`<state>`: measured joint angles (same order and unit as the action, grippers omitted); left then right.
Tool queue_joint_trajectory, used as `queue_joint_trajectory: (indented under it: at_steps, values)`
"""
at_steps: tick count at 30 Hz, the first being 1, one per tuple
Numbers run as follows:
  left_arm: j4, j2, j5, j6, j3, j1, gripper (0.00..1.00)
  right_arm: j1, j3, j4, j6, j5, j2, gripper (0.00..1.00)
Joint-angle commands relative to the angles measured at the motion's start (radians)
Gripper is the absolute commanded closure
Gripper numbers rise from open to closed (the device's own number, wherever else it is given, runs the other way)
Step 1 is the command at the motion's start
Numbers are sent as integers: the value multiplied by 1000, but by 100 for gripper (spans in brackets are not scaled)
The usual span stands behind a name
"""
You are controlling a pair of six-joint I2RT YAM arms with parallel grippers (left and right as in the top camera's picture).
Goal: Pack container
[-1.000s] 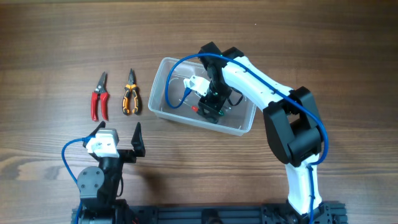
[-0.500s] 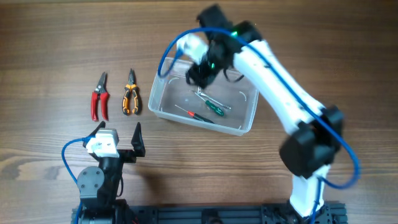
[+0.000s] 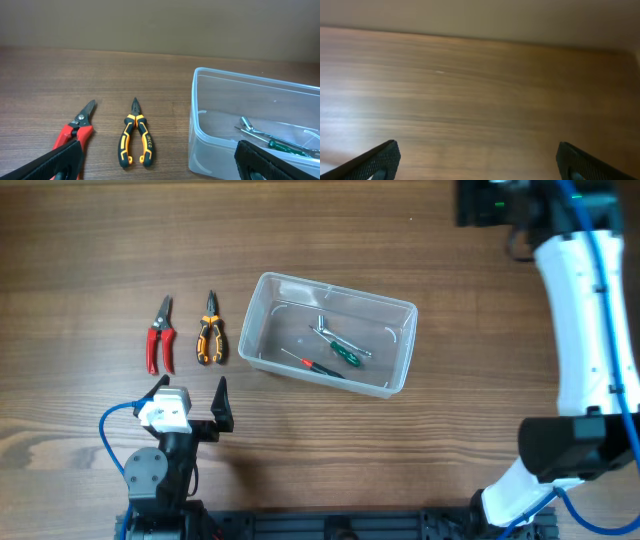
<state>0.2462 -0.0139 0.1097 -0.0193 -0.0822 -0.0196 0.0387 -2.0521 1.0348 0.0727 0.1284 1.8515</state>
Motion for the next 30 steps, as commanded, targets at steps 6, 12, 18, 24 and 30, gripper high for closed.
queue_joint_trajectory:
  at_steps: [6,12,18,24,30]
  values:
    - [-3,7,77,-40,-13,-1,0,-115,-1,47,-49,-104,24,0]
    - [122,-104,-45,-179,-215,-1,0,-115,-1,47,-49,-104,24,0]
    - [212,-521,-85,-94,-559,-1,0,-115,-1,47,-49,-104,24,0]
    - [597,-1086,-82,147,-1042,-1,0,-115,-1,47,-50,-104,24,0]
    - [618,-1303,16,143,-1135,-1,0,-115,-1,47,-50,-104,24,0]
